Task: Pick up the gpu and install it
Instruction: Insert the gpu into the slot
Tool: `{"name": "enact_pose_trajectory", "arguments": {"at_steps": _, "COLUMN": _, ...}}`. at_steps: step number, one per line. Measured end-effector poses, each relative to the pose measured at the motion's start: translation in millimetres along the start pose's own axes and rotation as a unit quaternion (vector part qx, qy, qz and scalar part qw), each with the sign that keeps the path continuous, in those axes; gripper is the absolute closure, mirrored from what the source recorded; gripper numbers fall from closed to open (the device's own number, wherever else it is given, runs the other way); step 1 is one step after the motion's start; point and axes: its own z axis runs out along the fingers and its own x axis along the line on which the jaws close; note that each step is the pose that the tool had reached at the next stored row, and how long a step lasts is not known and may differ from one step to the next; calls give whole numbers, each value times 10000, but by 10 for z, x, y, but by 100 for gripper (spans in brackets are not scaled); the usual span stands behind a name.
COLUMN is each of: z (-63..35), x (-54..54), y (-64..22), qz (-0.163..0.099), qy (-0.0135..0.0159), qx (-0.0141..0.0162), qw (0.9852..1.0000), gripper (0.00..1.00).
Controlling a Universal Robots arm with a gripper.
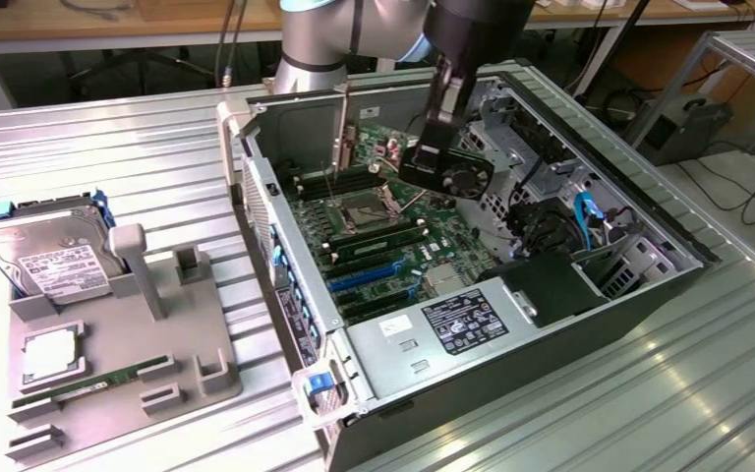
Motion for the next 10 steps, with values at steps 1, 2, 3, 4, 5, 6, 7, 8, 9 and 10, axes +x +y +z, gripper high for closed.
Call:
{"name": "enact_pose_trajectory", "arguments": {"at_steps": 1, "z": 3, "x": 0, "y": 0, "qz": -73, "qy": -5, "qx": 5, "qw": 10000, "gripper": 74}}
{"name": "enact_pose_trajectory", "arguments": {"at_steps": 2, "z": 7, "x": 0, "y": 0, "qz": -171, "qy": -11, "qx": 12, "qw": 9999, "gripper": 74}}
{"name": "enact_pose_trajectory", "arguments": {"at_steps": 3, "z": 11, "x": 0, "y": 0, "qz": -243, "qy": -17, "qx": 18, "qw": 9997, "gripper": 74}}
{"name": "enact_pose_trajectory", "arguments": {"at_steps": 4, "z": 15, "x": 1, "y": 0, "qz": -314, "qy": -23, "qx": 24, "qw": 9995, "gripper": 74}}
{"name": "enact_pose_trajectory", "arguments": {"at_steps": 5, "z": 19, "x": 1, "y": 0, "qz": -381, "qy": -28, "qx": 31, "qw": 9993, "gripper": 74}}
{"name": "enact_pose_trajectory", "arguments": {"at_steps": 6, "z": 25, "x": 1, "y": -1, "qz": -468, "qy": -35, "qx": 38, "qw": 9989, "gripper": 74}}
{"name": "enact_pose_trajectory", "arguments": {"at_steps": 7, "z": 30, "x": 1, "y": -1, "qz": -542, "qy": -41, "qx": 46, "qw": 9985, "gripper": 74}}
{"name": "enact_pose_trajectory", "arguments": {"at_steps": 8, "z": 36, "x": 2, "y": -1, "qz": -638, "qy": -48, "qx": 55, "qw": 9979, "gripper": 74}}
{"name": "enact_pose_trajectory", "arguments": {"at_steps": 9, "z": 41, "x": 2, "y": -1, "qz": -713, "qy": -55, "qx": 63, "qw": 9974, "gripper": 74}}
{"name": "enact_pose_trajectory", "arguments": {"at_steps": 10, "z": 46, "x": 2, "y": -1, "qz": -776, "qy": -60, "qx": 69, "qw": 9969, "gripper": 74}}
